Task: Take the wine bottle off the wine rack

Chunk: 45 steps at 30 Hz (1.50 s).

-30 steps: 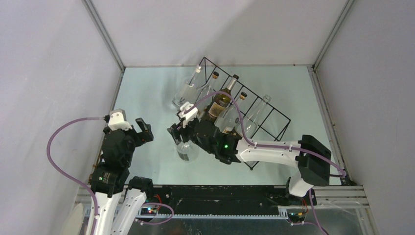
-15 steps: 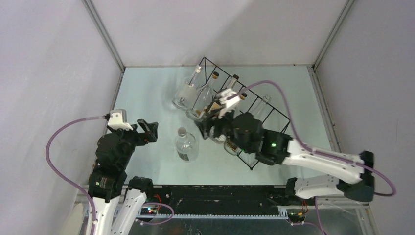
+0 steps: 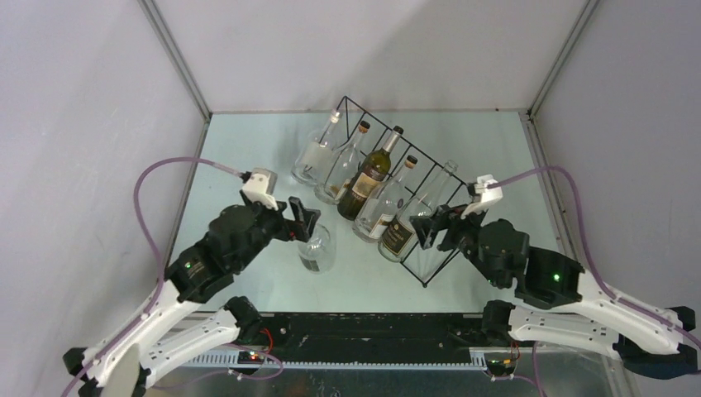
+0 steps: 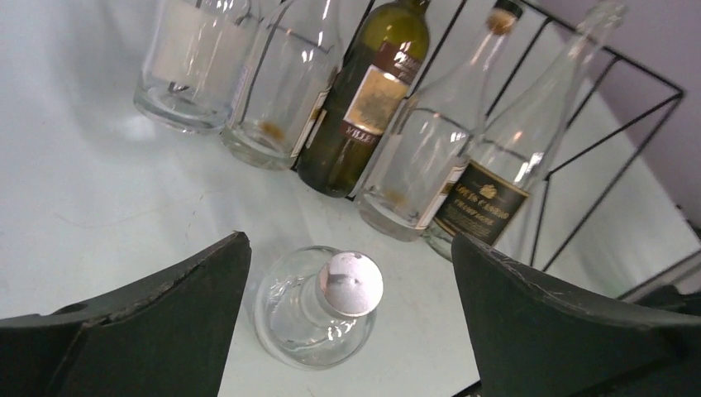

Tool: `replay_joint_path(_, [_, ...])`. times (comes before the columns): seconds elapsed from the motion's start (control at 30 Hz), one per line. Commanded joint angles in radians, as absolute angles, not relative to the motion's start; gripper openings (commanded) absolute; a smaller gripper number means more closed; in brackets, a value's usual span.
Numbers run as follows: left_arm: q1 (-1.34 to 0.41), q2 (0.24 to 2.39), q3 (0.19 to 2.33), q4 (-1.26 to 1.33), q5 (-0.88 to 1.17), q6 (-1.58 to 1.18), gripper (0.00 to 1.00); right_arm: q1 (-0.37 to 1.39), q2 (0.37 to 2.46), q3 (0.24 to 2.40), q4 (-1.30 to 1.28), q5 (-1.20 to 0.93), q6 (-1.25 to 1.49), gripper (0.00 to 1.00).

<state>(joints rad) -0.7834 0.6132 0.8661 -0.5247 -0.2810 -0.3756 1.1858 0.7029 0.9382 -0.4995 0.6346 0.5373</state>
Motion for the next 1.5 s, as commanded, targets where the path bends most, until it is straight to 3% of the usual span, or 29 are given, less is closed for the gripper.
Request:
replay_joint_path(0.0, [-0.835, 0.674, 0.866, -0.481, -0.476, -0.446, 0.99, 1.182, 0.651, 0.928, -0.564, 0.689, 0.599, 0.73])
replay_joint_path(0.43, [-0.894, 0.750, 0.816, -0.549, -0.541, -0.533, 0.86, 1.182, 0.677, 0.908, -0.573, 0.666, 0.602, 0.72])
replay_joint_path(0.9, [-1.020, 0.818, 0.824, -0.608, -0.756, -0.561, 0.73, 1.182, 0.677, 0.908, -0.601, 0.671, 0.618, 0.72])
replay_joint_path(1.47, [-1.020, 0.834, 0.785, -0.525, -0.746, -0.510, 0.54, 1.182, 0.699, 0.908, -0.586, 0.656, 0.608, 0.72])
